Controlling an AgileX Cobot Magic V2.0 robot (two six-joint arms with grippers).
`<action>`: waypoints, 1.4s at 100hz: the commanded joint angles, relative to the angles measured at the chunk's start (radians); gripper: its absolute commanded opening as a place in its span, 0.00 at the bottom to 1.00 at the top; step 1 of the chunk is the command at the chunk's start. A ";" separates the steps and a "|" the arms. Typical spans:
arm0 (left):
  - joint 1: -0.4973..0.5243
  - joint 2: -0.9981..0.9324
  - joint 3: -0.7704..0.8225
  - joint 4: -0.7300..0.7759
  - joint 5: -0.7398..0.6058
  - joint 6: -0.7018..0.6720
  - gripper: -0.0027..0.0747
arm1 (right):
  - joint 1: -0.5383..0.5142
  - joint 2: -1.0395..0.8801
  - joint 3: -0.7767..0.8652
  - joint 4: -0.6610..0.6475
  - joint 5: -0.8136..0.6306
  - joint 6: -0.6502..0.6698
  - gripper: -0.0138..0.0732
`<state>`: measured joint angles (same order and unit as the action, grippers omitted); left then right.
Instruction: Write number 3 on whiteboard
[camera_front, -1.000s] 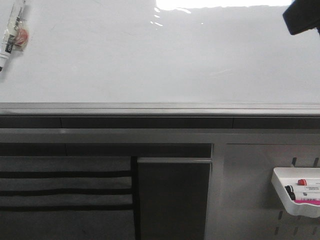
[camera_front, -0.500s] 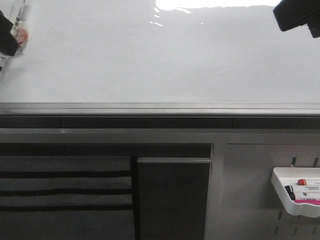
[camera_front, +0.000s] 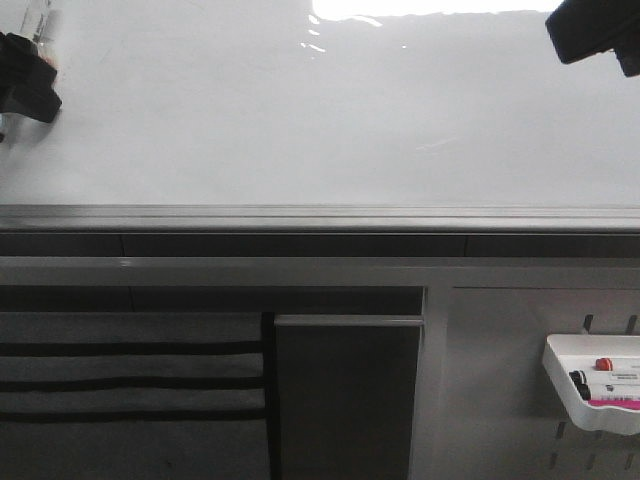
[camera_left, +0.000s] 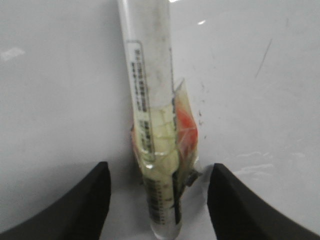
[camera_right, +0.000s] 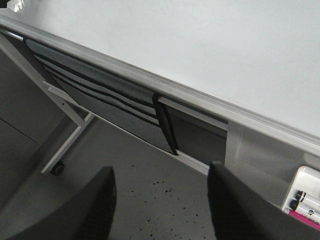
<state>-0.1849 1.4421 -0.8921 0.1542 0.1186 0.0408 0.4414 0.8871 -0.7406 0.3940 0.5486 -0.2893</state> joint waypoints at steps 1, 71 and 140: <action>-0.008 -0.024 -0.036 0.004 -0.085 -0.011 0.46 | 0.000 -0.004 -0.036 0.017 -0.059 -0.011 0.58; -0.191 -0.294 -0.036 -0.031 0.361 0.040 0.01 | -0.011 -0.006 -0.107 0.010 0.029 -0.011 0.58; -0.430 -0.405 -0.082 -0.717 0.824 0.923 0.01 | -0.001 0.282 -0.420 0.384 0.613 -0.717 0.58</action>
<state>-0.5857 1.0528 -0.9380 -0.5130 0.9757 0.9388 0.4158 1.1612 -1.0978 0.6979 1.1599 -0.8953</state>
